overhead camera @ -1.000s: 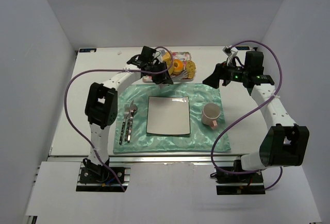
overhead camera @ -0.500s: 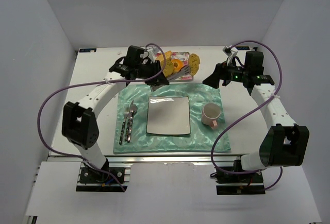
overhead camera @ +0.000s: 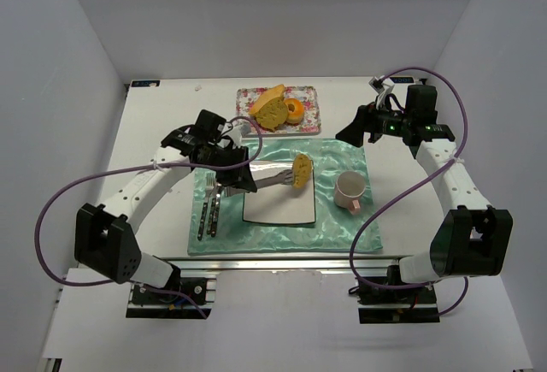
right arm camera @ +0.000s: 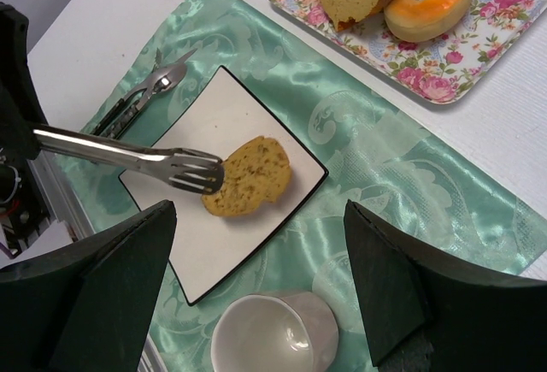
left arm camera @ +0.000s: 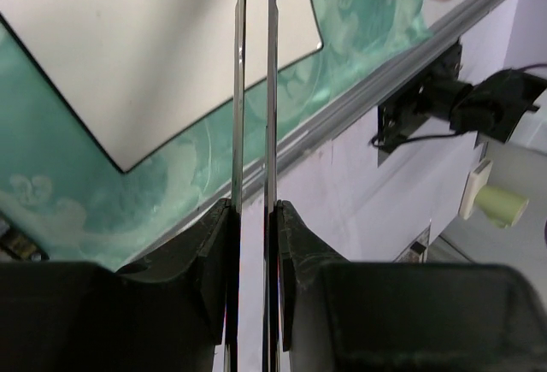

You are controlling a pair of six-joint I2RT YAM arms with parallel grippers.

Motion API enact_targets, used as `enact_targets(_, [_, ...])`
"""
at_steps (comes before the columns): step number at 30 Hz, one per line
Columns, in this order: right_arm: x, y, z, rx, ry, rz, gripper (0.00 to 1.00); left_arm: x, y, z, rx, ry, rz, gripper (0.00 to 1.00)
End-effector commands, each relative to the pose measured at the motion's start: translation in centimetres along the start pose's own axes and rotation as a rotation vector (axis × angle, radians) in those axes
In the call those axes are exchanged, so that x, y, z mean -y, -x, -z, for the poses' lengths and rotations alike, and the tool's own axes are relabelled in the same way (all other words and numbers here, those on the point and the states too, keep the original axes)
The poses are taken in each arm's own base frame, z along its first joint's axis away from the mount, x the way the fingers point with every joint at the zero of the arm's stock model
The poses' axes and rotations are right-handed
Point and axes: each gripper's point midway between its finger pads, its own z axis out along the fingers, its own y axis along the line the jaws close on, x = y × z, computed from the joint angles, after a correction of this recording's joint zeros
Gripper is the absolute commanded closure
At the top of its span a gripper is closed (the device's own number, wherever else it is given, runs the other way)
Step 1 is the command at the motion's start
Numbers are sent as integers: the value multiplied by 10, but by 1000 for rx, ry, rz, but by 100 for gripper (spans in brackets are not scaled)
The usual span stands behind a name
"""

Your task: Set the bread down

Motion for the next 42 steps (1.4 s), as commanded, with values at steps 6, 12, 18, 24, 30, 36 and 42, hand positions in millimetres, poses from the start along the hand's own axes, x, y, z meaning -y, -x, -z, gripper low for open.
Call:
enact_targets(6, [-8, 11, 5, 29, 24, 26, 16, 1, -31, 13, -45, -15, -43, 62])
enact_targets(12, [-8, 9, 5, 28, 23, 26, 16, -3, -33, 15, -52, 10, -43, 43])
enact_targets(18, [-8, 7, 5, 26, 22, 24, 16, -2, -15, 26, 21, 68, -53, 46])
enact_targets(24, [-7, 8, 4, 27, 25, 25, 16, -5, 24, 50, 190, 153, -34, 55])
enact_targets(30, [-7, 8, 4, 27, 28, 25, 16, -28, 55, 78, 339, 185, 37, 57])
enact_targets(36, [-7, 10, 3, 29, 31, 28, 16, -59, 73, 99, 423, 235, 71, 57])
enact_targets(42, [-7, 13, 3, 31, 32, 30, 16, -91, 93, 121, 530, 314, 112, 57])
